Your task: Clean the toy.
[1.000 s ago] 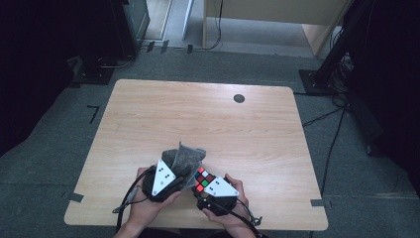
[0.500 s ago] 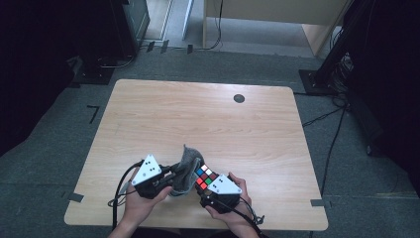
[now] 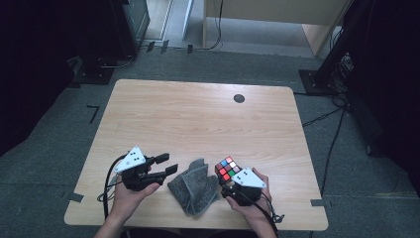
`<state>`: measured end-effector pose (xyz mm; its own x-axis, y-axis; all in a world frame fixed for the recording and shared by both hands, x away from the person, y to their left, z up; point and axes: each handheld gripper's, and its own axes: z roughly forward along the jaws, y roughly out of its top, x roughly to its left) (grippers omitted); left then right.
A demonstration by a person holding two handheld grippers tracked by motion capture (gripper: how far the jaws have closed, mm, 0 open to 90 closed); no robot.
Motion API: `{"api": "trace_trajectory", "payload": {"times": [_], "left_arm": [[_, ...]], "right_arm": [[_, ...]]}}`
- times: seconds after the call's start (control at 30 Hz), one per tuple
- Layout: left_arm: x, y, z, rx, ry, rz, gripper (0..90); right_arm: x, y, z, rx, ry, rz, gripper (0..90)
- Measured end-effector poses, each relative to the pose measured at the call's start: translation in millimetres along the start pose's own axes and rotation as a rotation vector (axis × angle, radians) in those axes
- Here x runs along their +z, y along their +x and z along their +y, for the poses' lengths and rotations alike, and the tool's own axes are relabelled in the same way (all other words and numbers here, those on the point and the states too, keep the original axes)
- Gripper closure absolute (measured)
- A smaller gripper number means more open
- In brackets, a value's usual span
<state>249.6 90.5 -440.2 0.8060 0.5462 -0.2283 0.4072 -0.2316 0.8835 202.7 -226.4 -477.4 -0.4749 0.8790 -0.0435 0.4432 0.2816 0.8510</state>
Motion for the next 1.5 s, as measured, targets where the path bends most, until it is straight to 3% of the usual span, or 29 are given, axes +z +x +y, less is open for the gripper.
{"api": "trace_trajectory", "payload": {"times": [0.03, 0.07, 0.1, 0.13, 0.17, 0.2, 0.23, 0.27, 0.4, 0.43, 0.47, 0.53, 0.57, 0.6, 0.63, 0.7, 0.8, 0.9, 0.93, 0.97, 1.03, 1.1, 1.17, 1.23, 1.27, 1.3, 1.4, 1.47, 1.5], "left_arm": [[6.5, -3.2, -2.8, 0.008, 0.032, -0.032, 45.2], [6.5, -3.2, -2.8, 0.008, 0.032, -0.032, 45.0], [23.2, -13.8, -9.3, 0.046, 0.12, -0.067, 44.2], [23.2, -13.8, -9.3, 0.046, 0.12, -0.067, 43.2], [41.3, -26.8, -17.6, 0.113, 0.209, -0.036, 41.8], [49.4, -32.2, -21.8, 0.133, 0.25, -0.033, 40.3], [49.4, -32.2, -21.8, 0.133, 0.25, -0.033, 37.9], [56.7, -36.5, -25.6, 0.155, 0.297, -0.022, 37.9], [82.1, -48.3, -46.0, 0.277, 0.495, 0.067, 22.5], [83.1, -50.9, -49.1, 0.306, 0.483, 0.082, 18.9], [82.6, -50.9, -48.4, 0.3, 0.478, 0.092, 20.6], [81.7, -49.6, -47.6, 0.293, 0.469, 0.099, 33.5], [79.8, -47.3, -47.0, 0.291, 0.456, 0.109, 33.5], [76.9, -43.2, -46.8, 0.283, 0.438, 0.128, 57.0], [75.3, -40.0, -46.8, 0.271, 0.428, 0.129, 63.1], [70.8, -31.3, -46.1, 0.23, 0.412, 0.121, 67.1], [63.0, -22.0, -43.2, 0.2, 0.382, 0.158, 73.6], [49.4, -12.0, -33.9, 0.102, 0.28, 0.147, 74.9], [37.7, -9.1, -25.4, 0.045, 0.177, 0.102, 74.9], [37.7, -9.1, -25.4, 0.045, 0.177, 0.102, 74.9], [27.0, -10.7, -17.0, 0.017, 0.077, 0.047, 74.9], [21.2, -17.0, -9.4, 0.022, 0.023, 0.009, 74.8], [21.9, -26.3, -4.3, 0.051, 0.025, -0.026, 74.1], [25.7, -38.0, -2.7, 0.102, 0.037, -0.024, 72.8], [28.5, -44.1, -3.1, 0.13, 0.046, -0.01, 71.4], [31.8, -54.4, -4.4, 0.211, 0.055, 0.046, 70.1], [33.1, -57.2, -4.5, 0.243, 0.068, 0.076, 67.9], [33.7, -55.7, -4.3, 0.239, 0.073, 0.13, 67.1], [33.8, -54.3, -4.2, 0.23, 0.073, 0.158, 67.3]], "right_arm": [[-1.2, -1.8, -0.1, 0.008, -0.002, -0.004, 34.6], [-2.1, -3.1, -0.2, 0.013, -0.005, -0.006, 34.6], [-3.0, -3.9, -0.3, 0.014, -0.006, -0.006, 34.6], [-3.6, -4.4, -0.4, 0.015, -0.007, -0.007, 34.6], [-3.9, -4.6, -0.6, 0.017, -0.007, -0.006, 34.6], [-4.1, -4.6, -0.8, 0.018, -0.007, -0.005, 34.6], [-4.1, -4.6, -0.8, 0.018, -0.007, -0.005, 34.6], [-4.2, -4.2, -1.1, 0.018, -0.005, -0.004, 34.6], [-4.3, -2.7, -2.5, 0.014, -0.001, 0.002, 34.6], [-4.4, -2.2, -2.8, 0.013, 0.001, 0.004, 34.6], [-3.9, -1.2, -3.2, 0.012, 0.0, 0.007, 34.6], [-3.8, -0.6, -3.2, 0.012, 0.002, 0.009, 34.6], [-3.6, 0.2, -3.1, 0.011, 0.002, 0.01, 34.6], [-3.4, 1.6, -3.2, 0.007, 0.006, 0.015, 34.6], [-3.3, 1.9, -3.2, 0.005, 0.006, 0.015, 34.6], [-3.2, 2.1, -3.1, 0.005, 0.005, 0.017, 34.6], [-3.0, 3.5, -2.6, 0.001, 0.004, 0.021, 34.6], [-1.4, 6.4, -2.4, 0.001, 0.005, 0.031, 34.6], [0.5, 9.8, -2.2, 0.004, 0.006, 0.045, 34.6], [0.5, 9.8, -2.2, 0.004, 0.006, 0.045, 34.6], [4.6, 18.8, -2.2, -0.005, 0.013, 0.073, 34.7], [6.4, 23.0, -2.1, -0.01, 0.015, 0.084, 34.7], [10.8, 38.4, -0.8, -0.044, 0.018, 0.125, 34.7], [11.7, 44.0, 0.0, -0.06, 0.017, 0.137, 34.7], [12.8, 53.8, 1.8, -0.084, 0.01, 0.154, 34.7], [13.4, 57.9, 2.5, -0.088, 0.015, 0.151, 34.7], [14.8, 60.6, 1.8, -0.093, 0.026, 0.142, 34.7], [15.8, 60.2, 0.7, -0.078, 0.031, 0.15, 34.7], [16.4, 62.6, 0.8, -0.094, 0.036, 0.146, 34.7]]}}
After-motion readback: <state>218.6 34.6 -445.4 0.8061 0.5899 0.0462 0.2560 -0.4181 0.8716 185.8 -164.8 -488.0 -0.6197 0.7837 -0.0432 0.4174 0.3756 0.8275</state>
